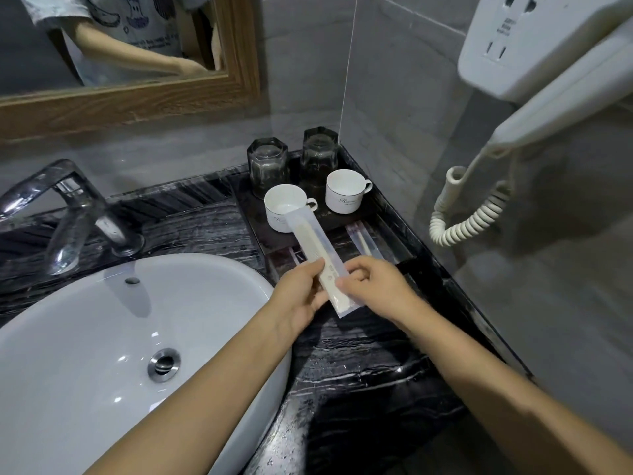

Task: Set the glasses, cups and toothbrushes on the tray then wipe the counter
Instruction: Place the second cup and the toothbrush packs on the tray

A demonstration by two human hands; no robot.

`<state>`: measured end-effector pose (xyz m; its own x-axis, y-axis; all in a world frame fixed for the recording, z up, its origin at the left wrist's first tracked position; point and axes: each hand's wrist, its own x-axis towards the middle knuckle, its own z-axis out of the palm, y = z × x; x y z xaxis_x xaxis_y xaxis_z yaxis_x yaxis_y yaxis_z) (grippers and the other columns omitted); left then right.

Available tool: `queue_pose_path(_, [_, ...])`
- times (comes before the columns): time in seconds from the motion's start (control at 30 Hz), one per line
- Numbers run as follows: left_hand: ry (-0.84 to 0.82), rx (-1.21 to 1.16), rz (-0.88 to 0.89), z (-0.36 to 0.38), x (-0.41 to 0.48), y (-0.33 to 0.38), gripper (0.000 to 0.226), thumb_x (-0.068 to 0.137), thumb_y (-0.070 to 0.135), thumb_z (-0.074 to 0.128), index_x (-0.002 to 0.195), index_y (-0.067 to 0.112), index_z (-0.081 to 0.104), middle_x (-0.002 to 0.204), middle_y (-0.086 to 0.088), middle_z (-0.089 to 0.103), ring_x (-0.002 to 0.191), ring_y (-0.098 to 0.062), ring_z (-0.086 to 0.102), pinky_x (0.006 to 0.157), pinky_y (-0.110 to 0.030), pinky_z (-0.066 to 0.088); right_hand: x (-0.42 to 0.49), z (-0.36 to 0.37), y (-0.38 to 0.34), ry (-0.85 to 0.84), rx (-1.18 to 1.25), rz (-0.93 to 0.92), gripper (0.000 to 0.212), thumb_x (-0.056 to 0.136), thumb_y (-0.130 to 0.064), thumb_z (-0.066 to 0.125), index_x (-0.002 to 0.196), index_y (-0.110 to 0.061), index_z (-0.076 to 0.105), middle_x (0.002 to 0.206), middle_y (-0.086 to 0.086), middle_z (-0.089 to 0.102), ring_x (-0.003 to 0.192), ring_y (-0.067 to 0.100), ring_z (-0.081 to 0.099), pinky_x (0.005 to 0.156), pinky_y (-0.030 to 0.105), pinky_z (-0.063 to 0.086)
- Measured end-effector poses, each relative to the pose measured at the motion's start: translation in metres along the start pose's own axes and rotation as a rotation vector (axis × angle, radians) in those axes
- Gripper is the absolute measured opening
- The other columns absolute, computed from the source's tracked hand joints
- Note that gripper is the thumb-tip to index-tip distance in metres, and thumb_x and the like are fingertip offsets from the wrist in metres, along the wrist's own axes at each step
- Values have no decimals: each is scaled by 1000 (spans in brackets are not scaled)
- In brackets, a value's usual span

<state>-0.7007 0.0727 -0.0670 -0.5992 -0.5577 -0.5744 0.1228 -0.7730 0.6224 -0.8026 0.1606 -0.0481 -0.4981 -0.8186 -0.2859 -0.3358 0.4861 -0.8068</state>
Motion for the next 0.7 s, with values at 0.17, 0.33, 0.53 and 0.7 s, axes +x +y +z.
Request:
queue_pose_path(0.17, [-18,100,11,5,3,-9,12,91,7,52,86,7,63,69,-2,73,63,-10,69,56,-21,58,-6,-14,9,18,248,100,1,83,-8,67,84,-9,67,65,0,59,55,7,52,44,12,40])
queue_pose_path(0.33, [245,707,412,-18,11,-10,28,87,15,58,114,8,62,94,-4,64,83,-18,61,84,-33,53,-5,-37,20,128,183,142,9,81,-5,68,73,-2,67,63,3,59,55,13,50,43,16,41])
queue_pose_path(0.53, [306,1492,770,-60,27,3,51,93,16,45,141,6,32,154,-14,23,144,-28,15,117,-34,13,27,-38,16,136,5,239,18,78,-7,71,64,-8,61,62,7,56,53,18,50,53,28,42])
queue_pose_path(0.7, [267,1734,728,-74,37,2,57,96,31,39,144,6,22,157,-15,12,146,-28,5,119,-39,9,63,-18,10,130,-127,264,9,80,-10,69,85,-4,65,84,14,62,68,25,58,65,31,51])
